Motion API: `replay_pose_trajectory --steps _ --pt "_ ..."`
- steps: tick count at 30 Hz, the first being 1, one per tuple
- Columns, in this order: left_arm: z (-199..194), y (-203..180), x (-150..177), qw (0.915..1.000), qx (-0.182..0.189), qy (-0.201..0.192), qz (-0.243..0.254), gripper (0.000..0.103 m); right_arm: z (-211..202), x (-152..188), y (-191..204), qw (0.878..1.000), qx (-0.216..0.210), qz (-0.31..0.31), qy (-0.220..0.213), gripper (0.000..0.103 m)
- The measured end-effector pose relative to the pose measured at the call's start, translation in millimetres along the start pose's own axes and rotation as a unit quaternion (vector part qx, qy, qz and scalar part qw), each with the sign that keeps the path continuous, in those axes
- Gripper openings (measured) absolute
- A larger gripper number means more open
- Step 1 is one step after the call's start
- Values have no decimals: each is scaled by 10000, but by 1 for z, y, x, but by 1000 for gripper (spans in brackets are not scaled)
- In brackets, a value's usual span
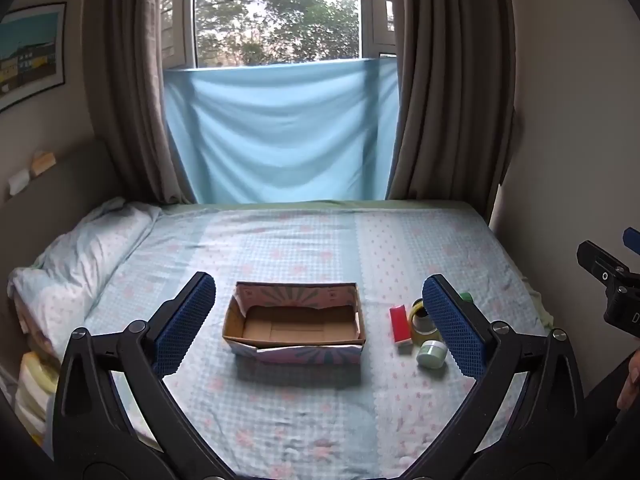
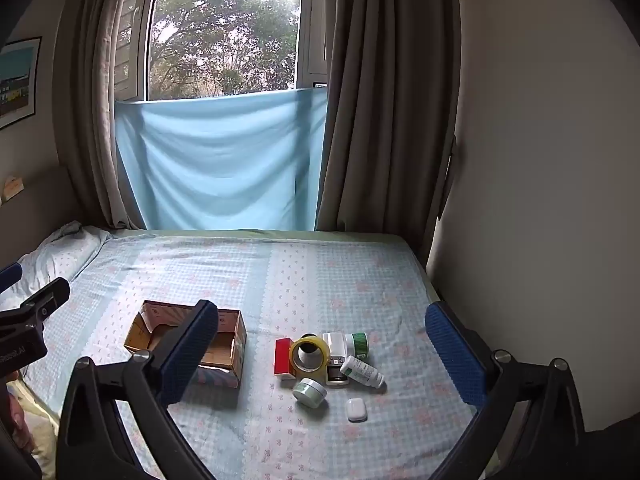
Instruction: Organize rigid objects
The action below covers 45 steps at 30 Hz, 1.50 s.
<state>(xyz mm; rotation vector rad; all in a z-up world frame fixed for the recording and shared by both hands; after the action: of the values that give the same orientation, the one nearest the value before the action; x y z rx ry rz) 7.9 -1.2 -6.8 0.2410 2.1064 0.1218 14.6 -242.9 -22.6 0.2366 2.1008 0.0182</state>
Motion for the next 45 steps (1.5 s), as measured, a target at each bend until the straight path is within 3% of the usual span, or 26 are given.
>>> replay_pose_trajectory --steps 6,7,15,45 --pt "-4 -4 -2 9998 169 16 71 103 -2 -1 -1 10000 -26 9 -53 103" --pt "-2 0 -5 9999 95 -85 -103 103 -2 -1 -1 10000 -16 7 -59 103" --pt "-6 1 -2 9997 -72 -239 -41 103 4 2 2 9999 66 -59 -91 103" --pt "-12 -9 -2 9991 56 -389 136 103 1 3 -3 9998 132 28 -140 103"
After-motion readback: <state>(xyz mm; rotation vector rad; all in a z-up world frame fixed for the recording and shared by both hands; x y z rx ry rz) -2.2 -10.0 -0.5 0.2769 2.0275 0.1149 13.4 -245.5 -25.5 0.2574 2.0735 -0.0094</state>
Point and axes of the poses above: each gripper's, at about its wrist camera, not at the fingertips, and z roughly the way its jaws point, y to its left, x to its underside, the point moved 1 cm from there along z, roughly the way its jaws point, and after that the axes turned 10 degrees about z, right-handed, at the moved point
